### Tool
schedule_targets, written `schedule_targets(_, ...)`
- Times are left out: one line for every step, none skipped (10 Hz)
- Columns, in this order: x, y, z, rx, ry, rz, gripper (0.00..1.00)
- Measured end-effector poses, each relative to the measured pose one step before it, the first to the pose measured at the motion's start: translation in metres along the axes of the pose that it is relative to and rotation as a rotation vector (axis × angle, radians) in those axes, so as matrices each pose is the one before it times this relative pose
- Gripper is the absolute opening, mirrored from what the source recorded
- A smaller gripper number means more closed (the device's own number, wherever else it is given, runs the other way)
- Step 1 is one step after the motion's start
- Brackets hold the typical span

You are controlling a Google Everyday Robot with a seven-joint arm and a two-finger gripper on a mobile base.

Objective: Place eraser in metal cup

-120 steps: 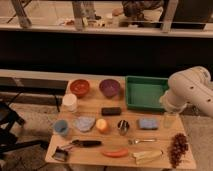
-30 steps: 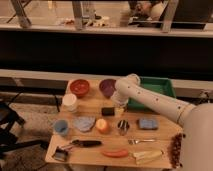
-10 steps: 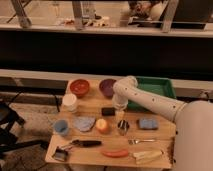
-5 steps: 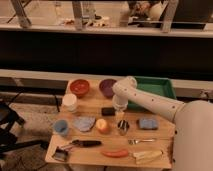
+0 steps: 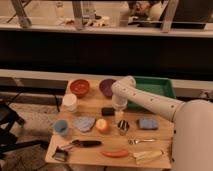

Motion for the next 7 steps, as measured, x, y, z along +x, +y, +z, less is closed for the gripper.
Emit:
schedule_targets(-0.00206,-0.00230,-0.00128,0.00242,0.00150,-0.00292,0.80)
schedule_targets(-0.00115,-0.00131,-0.00078,0.00197,0.00126,-0.00161,0.80)
schedule_targets(-0.00045,-0.00151,-0.00105,0.00231,0.00442,-0.00019,0.80)
schedule_targets(-0.00028,-0.00225,-0.00081,0.00324,0.00054,0.00129,0.75)
schedule_targets(-0.00013,-0.00158,0.00048,0.00037,-0.00256,0.00319,0.68)
schedule_targets(0.00002,-0.00130,0.00087,-0.00259,-0.00329,-0.00084,0.59)
schedule_targets(-0.00011,-0.00139,0.00098,-0.00214,-0.00370,-0.00049,0.49)
